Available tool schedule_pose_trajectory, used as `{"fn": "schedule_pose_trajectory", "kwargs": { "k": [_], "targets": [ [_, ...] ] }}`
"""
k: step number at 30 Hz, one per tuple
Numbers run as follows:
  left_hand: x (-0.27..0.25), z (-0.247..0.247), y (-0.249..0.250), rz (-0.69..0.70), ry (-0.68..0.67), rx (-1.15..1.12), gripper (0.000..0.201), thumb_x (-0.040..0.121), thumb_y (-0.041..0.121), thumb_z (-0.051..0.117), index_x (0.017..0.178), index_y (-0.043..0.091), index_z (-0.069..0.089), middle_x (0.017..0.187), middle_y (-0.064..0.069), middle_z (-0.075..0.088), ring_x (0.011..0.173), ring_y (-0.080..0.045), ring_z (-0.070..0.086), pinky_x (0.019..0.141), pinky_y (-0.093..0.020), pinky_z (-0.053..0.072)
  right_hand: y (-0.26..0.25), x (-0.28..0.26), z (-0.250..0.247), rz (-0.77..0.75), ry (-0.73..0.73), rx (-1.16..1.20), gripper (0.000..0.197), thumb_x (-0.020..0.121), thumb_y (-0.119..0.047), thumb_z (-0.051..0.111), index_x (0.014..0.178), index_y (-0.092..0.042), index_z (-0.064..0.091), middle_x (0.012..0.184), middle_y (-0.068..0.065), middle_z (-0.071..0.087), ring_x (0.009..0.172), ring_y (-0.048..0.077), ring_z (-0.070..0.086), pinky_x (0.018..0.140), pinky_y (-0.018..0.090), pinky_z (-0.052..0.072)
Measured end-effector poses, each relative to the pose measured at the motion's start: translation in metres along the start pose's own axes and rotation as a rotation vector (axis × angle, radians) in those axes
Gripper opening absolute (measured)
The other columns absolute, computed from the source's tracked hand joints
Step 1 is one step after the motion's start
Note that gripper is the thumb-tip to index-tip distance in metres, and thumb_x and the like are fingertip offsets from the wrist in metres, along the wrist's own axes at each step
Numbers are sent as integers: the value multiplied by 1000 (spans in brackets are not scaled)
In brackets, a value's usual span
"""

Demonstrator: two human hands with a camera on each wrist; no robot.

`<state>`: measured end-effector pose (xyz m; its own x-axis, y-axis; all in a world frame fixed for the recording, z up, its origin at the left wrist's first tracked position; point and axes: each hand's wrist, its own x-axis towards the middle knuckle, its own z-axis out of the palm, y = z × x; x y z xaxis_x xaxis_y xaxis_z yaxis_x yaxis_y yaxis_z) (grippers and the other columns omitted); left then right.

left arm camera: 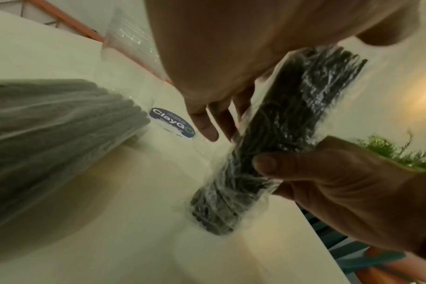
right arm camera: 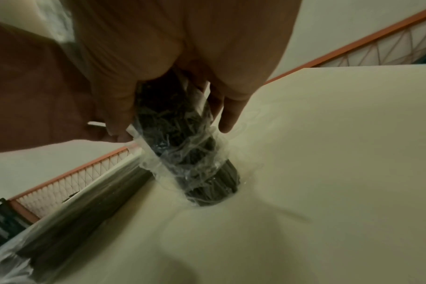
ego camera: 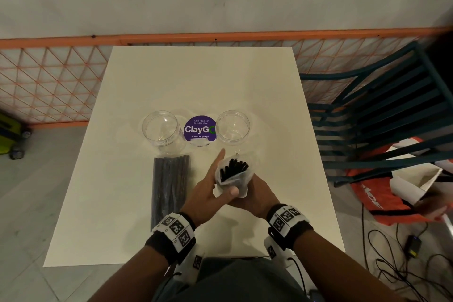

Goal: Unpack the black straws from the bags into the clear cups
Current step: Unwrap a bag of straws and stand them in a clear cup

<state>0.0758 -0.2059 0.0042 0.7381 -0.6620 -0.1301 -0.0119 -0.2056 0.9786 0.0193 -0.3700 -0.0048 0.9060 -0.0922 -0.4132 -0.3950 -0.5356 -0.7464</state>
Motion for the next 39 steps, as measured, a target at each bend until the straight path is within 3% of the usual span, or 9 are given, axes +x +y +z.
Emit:
{"fn": "schedule_pose_trajectory", "kwargs": {
  "k": [3,6,11,14,17,25,30,35,39],
  "targets": [
    [-2,0,8,124,126,-62,75,89,58,52,146,11,35,140,16,48,127,5,50,95,-11,45,11,6,4,18,39,19,69,64,-52,76,125,-25,58,116,-11,64,104,10,60,93,27,49],
    [-2,-2,9,88,129,-79,46,95,41,44,130,13,53,124,6,65,119,-10,60,93,-16,48,10,10,3,52,28,11,68,63,-49,76,123,-22,61,115,-3,67,104,14,61,94,31,50],
    [-1,-3,-14,-21,18,43,64,82,51,69,135,18,57,124,3,69,115,-11,65,96,-30,54,8,18,7,68,-66,-16,49,78,-19,81,122,-7,61,109,8,64,100,17,57,97,38,51],
    [3,-4,-28,-50,79,118,46,84,33,75,126,19,63,113,5,73,106,-15,70,90,-28,57,4,21,8,91,-55,-75,52,75,-28,82,121,-13,62,114,9,66,103,23,61,96,37,51],
    [7,-6,-26,-51,53,46,64,90,17,72,145,27,43,134,14,62,120,-6,62,95,-20,53,7,22,9,133,-102,-90,49,79,-32,77,122,-15,62,119,9,67,109,27,62,98,36,49],
    [5,-7,-21,-12,104,196,47,85,47,64,125,20,61,117,6,67,106,-12,66,86,-37,59,9,21,6,122,-74,-37,47,78,-31,80,119,-14,63,115,6,67,104,23,61,96,32,49],
    [4,-1,-12,60,89,136,86,77,35,83,148,23,36,142,10,53,128,-6,54,98,-26,53,3,22,4,30,-34,-200,38,89,-23,66,123,-7,59,120,10,62,104,16,52,88,19,38],
    [4,11,-7,-66,194,323,60,71,57,75,119,26,57,110,5,70,99,-12,66,87,-40,56,10,22,13,39,-49,-192,40,80,-37,73,116,-23,63,115,4,65,105,22,59,89,29,49],
    [12,9,-8,-224,172,260,78,63,56,84,125,19,54,115,6,67,104,-9,63,94,-31,54,0,22,14,92,-145,-275,38,86,-42,63,119,-23,60,117,5,67,106,25,61,91,31,49]
  ]
}}
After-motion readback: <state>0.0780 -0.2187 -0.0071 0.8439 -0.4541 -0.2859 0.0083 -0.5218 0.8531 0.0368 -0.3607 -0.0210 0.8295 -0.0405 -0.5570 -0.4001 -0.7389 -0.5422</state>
